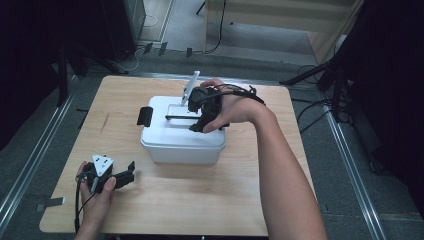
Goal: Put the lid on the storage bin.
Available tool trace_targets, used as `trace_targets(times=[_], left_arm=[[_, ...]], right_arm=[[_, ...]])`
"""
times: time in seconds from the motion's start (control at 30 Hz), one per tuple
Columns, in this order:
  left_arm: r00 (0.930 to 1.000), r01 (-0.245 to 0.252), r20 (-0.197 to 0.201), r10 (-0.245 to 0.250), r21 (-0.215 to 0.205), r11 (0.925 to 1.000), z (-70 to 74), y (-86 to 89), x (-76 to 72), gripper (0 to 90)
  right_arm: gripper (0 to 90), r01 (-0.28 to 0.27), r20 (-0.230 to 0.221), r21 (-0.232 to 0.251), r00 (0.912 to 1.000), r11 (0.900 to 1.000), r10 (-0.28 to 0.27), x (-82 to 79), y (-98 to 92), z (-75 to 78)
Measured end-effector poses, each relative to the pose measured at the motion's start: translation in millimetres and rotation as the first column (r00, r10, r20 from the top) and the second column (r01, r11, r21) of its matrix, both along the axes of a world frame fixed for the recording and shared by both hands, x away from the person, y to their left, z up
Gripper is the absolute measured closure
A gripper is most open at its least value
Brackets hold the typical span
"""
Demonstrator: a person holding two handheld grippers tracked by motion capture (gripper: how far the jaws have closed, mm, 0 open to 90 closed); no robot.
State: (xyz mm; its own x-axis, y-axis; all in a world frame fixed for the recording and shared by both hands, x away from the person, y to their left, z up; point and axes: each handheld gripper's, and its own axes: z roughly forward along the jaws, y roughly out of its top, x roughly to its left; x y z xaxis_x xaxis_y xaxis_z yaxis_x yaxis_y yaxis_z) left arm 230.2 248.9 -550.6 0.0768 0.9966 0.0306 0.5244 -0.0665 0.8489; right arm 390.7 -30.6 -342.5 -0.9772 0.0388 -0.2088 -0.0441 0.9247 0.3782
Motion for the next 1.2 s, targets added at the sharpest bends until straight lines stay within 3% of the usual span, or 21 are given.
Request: trace_targets(times=[0.2, 0.53, 0.83, 0.9, 1.2], left_arm=[[1.0, -0.001, -0.001, 0.001, 0.003, 1.0, 0.0, -0.3, 0.0, 6.7], [1.0, 0.001, 0.006, -0.002, 0.013, 0.9999, 0.2, -1.0, -0.4, 6.7], [1.0, 0.001, 0.007, -0.001, 0.014, 0.9999, 0.0, -1.5, -0.2, 6.7], [1.0, 0.001, 0.007, -0.001, 0.014, 0.9999, 0.0, -1.6, -0.1, 6.7], [1.0, 0.0, 0.009, -0.001, 0.016, 0.9999, -0.2, -1.8, 0.2, 6.7]], right_arm=[[10.7, 0.027, -0.009, 0.002, 0.9996, 1.0, -0.027, -4.0, -18.2, 0.3], [5.1, 0.085, -0.03, 0.003, 0.9959, 0.996, -0.085, -7.4, -51.9, -4.3], [0.0, 0.124, -0.02, 0.005, 0.9921, 0.992, -0.124, -13.2, -73.7, -5.5], [0.0, 0.135, -0.001, 0.002, 0.9908, 0.991, -0.135, -13.6, -78.7, -6.5], [0.0, 0.17, -0.021, 0.016, 0.9854, 0.985, -0.169, -17.6, -104.9, -10.6]])
